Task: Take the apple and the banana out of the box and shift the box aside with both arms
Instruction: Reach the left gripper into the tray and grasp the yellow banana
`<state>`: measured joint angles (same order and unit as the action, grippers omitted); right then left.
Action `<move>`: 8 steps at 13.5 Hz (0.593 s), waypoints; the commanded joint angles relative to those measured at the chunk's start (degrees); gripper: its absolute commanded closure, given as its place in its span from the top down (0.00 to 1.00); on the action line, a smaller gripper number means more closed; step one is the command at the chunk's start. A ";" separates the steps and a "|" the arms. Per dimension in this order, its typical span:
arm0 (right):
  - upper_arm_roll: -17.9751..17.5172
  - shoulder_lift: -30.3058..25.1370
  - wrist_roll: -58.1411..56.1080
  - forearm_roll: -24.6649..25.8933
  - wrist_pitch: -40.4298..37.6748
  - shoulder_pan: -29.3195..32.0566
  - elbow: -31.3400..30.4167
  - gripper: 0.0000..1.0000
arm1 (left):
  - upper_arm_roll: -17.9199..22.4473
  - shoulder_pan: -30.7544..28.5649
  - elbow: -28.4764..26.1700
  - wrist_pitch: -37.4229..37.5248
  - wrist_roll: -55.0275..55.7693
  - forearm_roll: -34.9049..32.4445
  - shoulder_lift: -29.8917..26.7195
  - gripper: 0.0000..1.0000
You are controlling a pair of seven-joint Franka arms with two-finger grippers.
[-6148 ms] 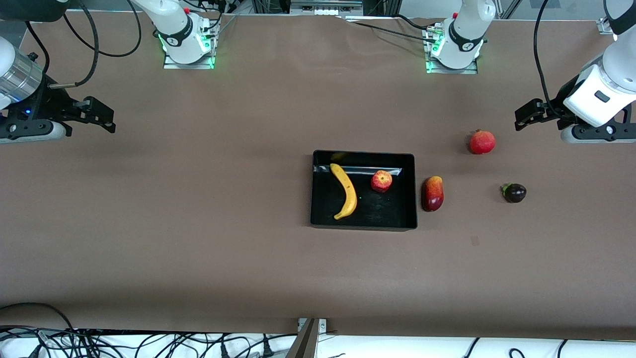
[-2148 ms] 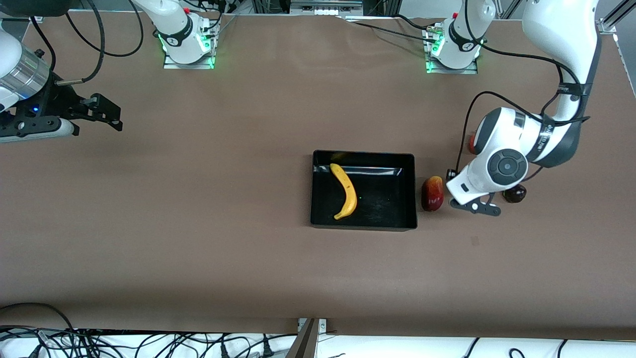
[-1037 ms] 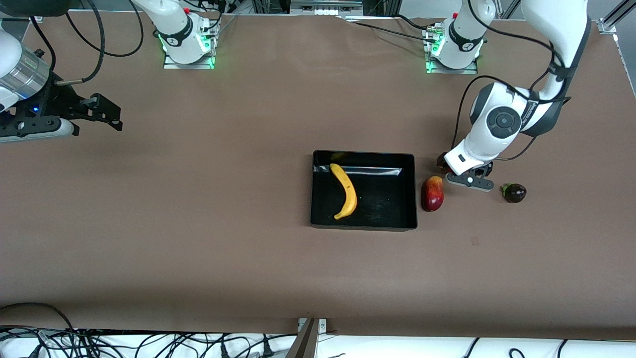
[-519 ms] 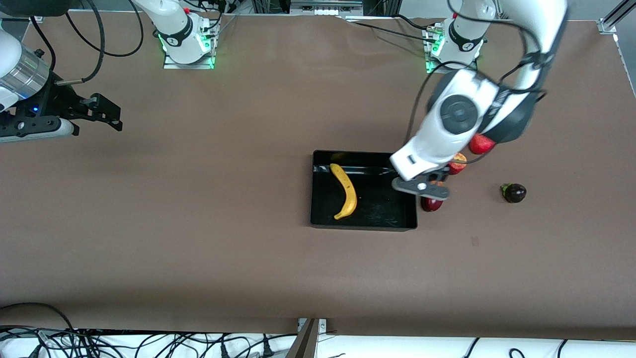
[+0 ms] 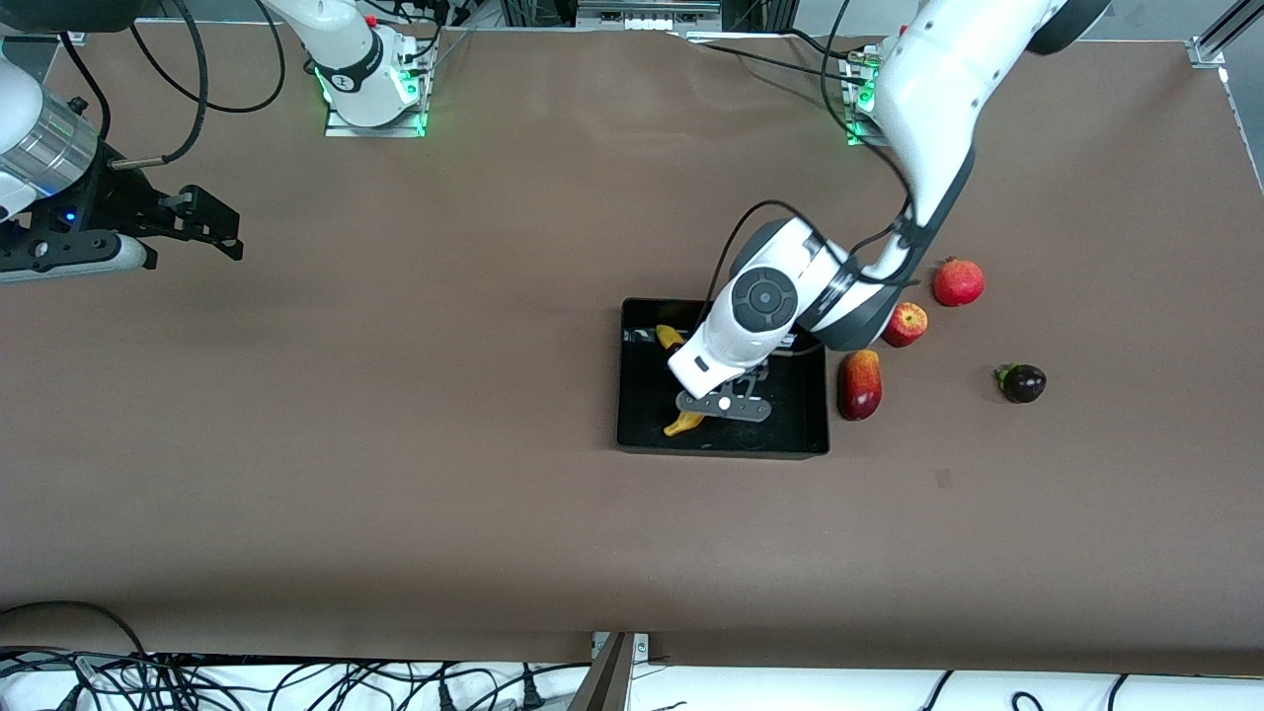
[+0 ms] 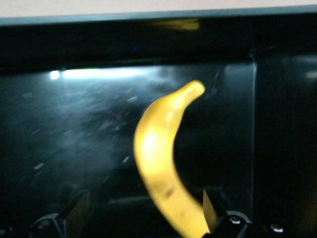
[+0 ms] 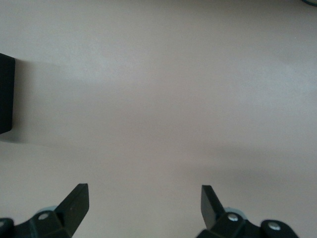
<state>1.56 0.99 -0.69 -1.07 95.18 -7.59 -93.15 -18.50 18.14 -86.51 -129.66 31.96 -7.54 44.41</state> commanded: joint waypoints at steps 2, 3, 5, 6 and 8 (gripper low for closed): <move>0.02 -0.37 -0.28 -0.95 -0.88 0.29 0.51 1.00 | 0.84 2.42 2.31 -2.60 0.74 -0.29 4.19 1.00; 0.02 -0.28 -0.28 -0.95 -0.96 0.29 0.51 1.00 | 0.93 2.51 2.31 -2.96 0.74 -0.37 4.80 1.00; 0.02 -0.28 -0.28 -0.95 -0.96 0.29 0.51 1.00 | 0.84 2.51 2.31 -2.96 0.74 -0.64 5.07 0.57; 0.02 -0.28 -0.28 -0.95 -0.96 0.29 0.51 1.00 | 0.84 2.42 2.22 -2.62 0.74 -0.64 5.07 0.21; 0.02 -0.28 -0.37 -0.95 -0.88 0.29 0.51 1.00 | 0.84 2.16 2.31 -2.09 0.73 -0.64 4.81 0.00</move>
<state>1.58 0.99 -0.69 -1.07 95.17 -7.58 -93.15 -18.10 19.88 -86.12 -132.94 32.15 -7.57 48.73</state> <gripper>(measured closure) 0.000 0.233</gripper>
